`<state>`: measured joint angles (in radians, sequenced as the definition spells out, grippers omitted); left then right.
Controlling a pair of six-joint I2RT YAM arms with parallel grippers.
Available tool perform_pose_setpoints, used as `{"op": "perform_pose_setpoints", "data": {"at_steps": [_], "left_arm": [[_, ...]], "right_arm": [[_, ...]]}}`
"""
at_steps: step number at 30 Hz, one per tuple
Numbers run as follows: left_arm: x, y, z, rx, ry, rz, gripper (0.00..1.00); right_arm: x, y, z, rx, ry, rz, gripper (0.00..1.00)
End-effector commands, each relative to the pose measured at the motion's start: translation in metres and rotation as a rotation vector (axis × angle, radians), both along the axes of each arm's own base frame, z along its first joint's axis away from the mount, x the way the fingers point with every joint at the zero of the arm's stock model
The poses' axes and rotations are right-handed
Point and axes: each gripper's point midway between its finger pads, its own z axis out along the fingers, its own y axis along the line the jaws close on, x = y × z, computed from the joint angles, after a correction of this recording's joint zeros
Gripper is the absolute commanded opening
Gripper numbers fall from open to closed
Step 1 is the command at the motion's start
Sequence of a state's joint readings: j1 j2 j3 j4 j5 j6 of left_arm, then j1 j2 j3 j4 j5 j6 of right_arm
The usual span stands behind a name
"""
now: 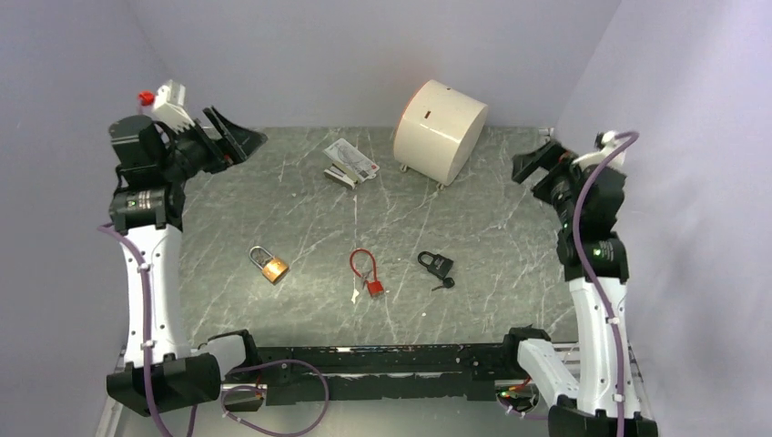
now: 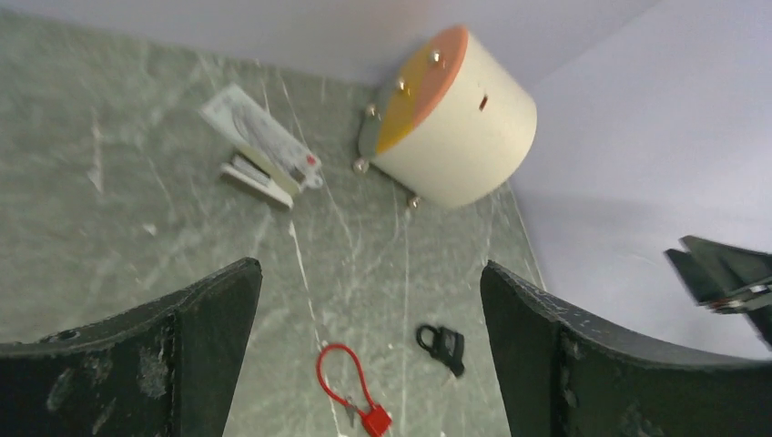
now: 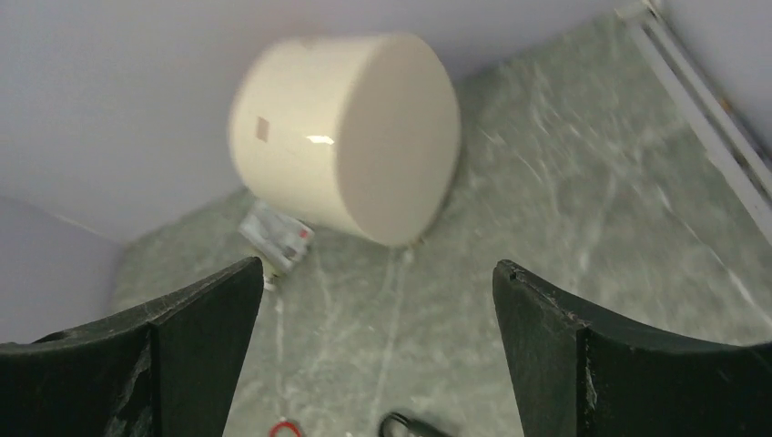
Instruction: Unlock with the key
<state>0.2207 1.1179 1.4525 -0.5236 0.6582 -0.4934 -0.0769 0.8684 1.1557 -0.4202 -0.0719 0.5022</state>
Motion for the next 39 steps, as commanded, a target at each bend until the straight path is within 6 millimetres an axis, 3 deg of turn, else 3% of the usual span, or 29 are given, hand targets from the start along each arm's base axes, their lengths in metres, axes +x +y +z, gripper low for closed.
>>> {"op": "perform_pose_setpoints", "data": {"at_steps": [1, 6, 9, 11, 14, 22, 25, 30, 39], "left_arm": [[0.001, -0.024, -0.011, -0.125, 0.015, -0.119, 0.94], [0.019, -0.016, -0.061, -0.187, 0.179, -0.034, 0.94], [0.029, 0.003, -0.112, -0.215, 0.419, 0.152, 0.95], [0.029, 0.004, -0.143, -0.237, 0.566, 0.185, 0.95], [0.026, -0.015, -0.182, -0.248, 0.719, 0.158, 0.95], [-0.003, -0.077, -0.244, -0.216, 0.898, 0.061, 0.87], [-0.011, -0.088, -0.256, -0.199, 0.928, 0.036, 0.86], [-0.016, -0.089, -0.268, -0.138, 0.97, 0.043, 0.94], [-0.018, -0.088, -0.276, -0.121, 0.987, 0.04, 0.94]], "right_arm": [[-0.026, -0.025, -0.037, -0.011, 0.045, -0.152, 0.99], [-0.036, -0.022, -0.109, 0.003, 0.216, -0.143, 0.98], [-0.038, -0.005, -0.154, 0.059, 0.35, -0.066, 0.93], [-0.039, 0.016, -0.18, 0.111, 0.429, 0.04, 0.91], [-0.045, 0.039, -0.217, 0.202, 0.528, 0.138, 0.91], [-0.061, 0.084, -0.272, 0.189, 0.752, 0.189, 0.83], [-0.074, 0.102, -0.289, 0.128, 0.844, 0.235, 0.77], [-0.094, 0.109, -0.317, 0.003, 0.992, 0.228, 0.77], [-0.088, 0.121, -0.328, -0.189, 1.092, 0.185, 0.77]]}}
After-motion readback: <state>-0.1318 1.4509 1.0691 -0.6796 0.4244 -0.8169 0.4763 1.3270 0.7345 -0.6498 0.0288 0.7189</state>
